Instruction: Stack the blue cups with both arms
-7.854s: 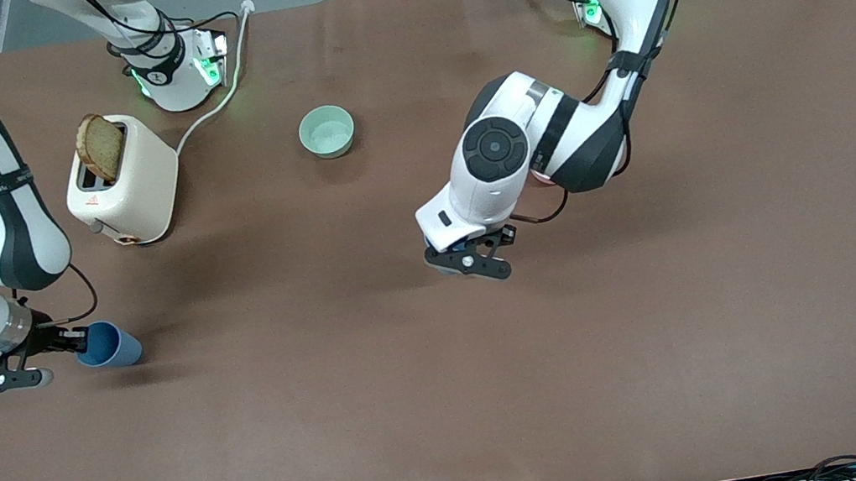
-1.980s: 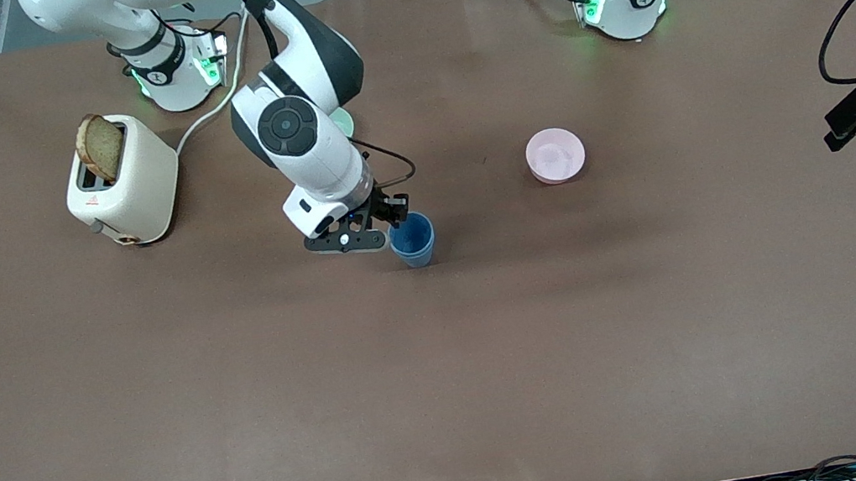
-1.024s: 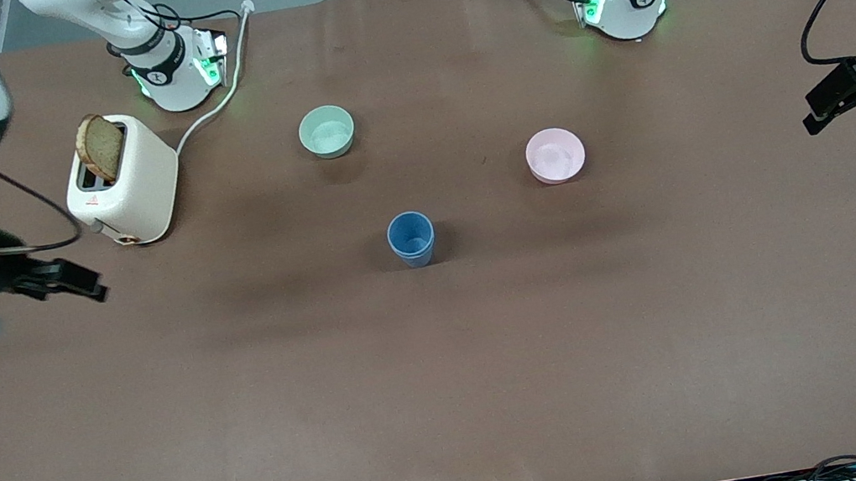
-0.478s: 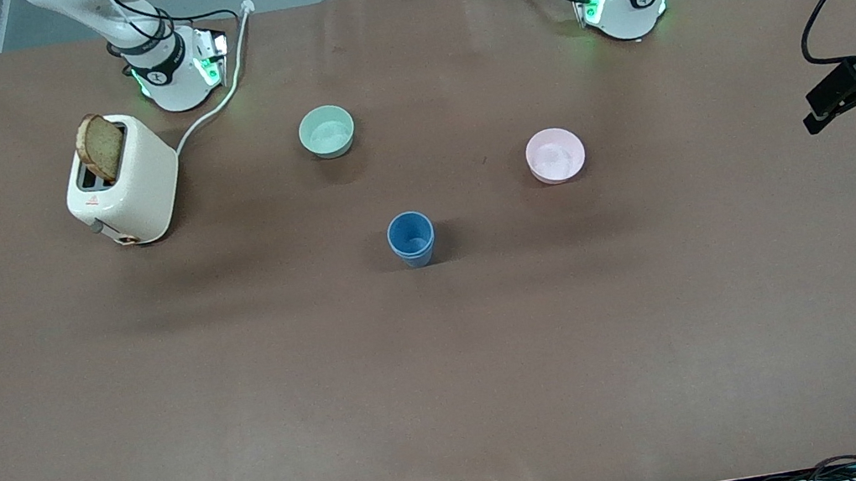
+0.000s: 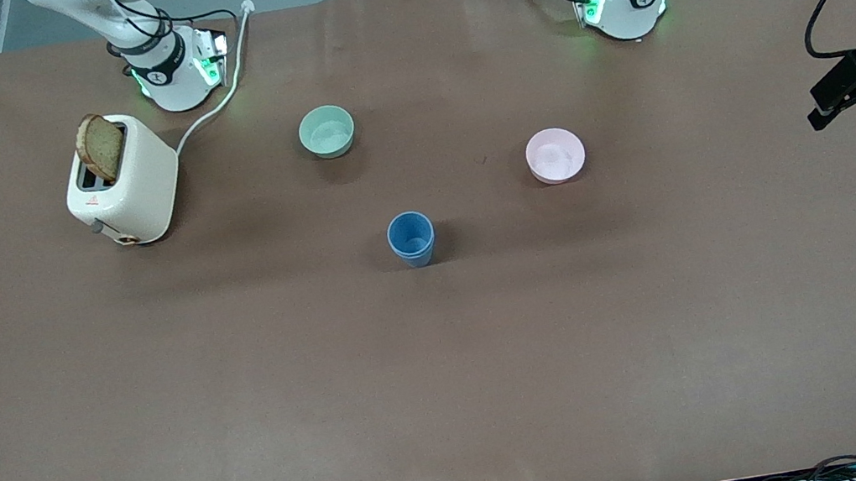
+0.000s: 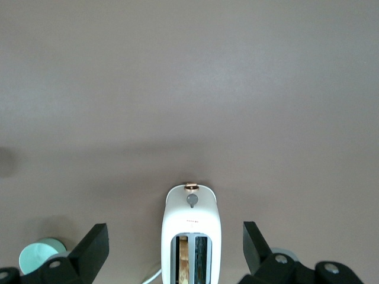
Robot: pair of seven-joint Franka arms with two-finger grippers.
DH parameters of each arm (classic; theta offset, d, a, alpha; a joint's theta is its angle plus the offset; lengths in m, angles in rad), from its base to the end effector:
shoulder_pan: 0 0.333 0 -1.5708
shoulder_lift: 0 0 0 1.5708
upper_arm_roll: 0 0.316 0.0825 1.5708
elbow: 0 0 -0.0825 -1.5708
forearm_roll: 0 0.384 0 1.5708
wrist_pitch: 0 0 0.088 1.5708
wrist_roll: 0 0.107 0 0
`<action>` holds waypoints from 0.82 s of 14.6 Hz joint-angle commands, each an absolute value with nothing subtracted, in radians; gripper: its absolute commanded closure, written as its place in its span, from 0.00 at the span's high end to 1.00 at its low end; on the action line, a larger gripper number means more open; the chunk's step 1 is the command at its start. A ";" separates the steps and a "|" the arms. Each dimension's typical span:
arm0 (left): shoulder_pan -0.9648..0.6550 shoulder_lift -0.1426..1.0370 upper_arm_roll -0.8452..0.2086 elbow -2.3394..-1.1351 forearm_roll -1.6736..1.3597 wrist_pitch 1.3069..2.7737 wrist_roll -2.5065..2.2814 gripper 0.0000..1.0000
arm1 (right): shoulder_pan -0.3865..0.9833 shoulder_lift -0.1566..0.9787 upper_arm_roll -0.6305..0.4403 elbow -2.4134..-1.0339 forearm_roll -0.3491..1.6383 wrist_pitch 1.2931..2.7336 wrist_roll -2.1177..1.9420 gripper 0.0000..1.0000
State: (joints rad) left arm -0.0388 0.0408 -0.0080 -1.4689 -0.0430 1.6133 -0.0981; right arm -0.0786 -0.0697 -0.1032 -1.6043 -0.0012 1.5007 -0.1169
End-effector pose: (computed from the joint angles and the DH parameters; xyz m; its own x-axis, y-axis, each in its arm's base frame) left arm 0.5713 -0.0311 0.6539 0.9937 0.0533 0.0986 0.0482 -0.9974 0.0531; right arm 0.5164 -0.0972 0.6402 0.9974 -0.0643 -0.0333 -0.0647 -0.9979 -0.0099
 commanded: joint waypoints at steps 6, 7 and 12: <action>-0.014 0.031 -0.012 -1.476 -0.051 1.514 -0.091 1.00 | -0.078 -0.097 -0.097 -1.608 -0.023 1.468 -0.172 1.00; -0.006 0.031 -0.012 -1.482 -0.051 1.526 -0.091 1.00 | -0.077 -0.094 -0.097 -1.597 -0.023 1.468 -0.170 1.00; -0.009 0.044 -0.012 -1.476 -0.052 1.529 -0.101 1.00 | -0.067 -0.091 -0.097 -1.577 -0.020 1.471 -0.169 1.00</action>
State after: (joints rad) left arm -0.0137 0.0453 -0.0072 -1.4786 -0.0430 1.5283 -0.0983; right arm -0.0737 -0.0805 -0.0986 -1.5805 -0.0015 1.4755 -0.1638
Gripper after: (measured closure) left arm 0.000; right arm 0.000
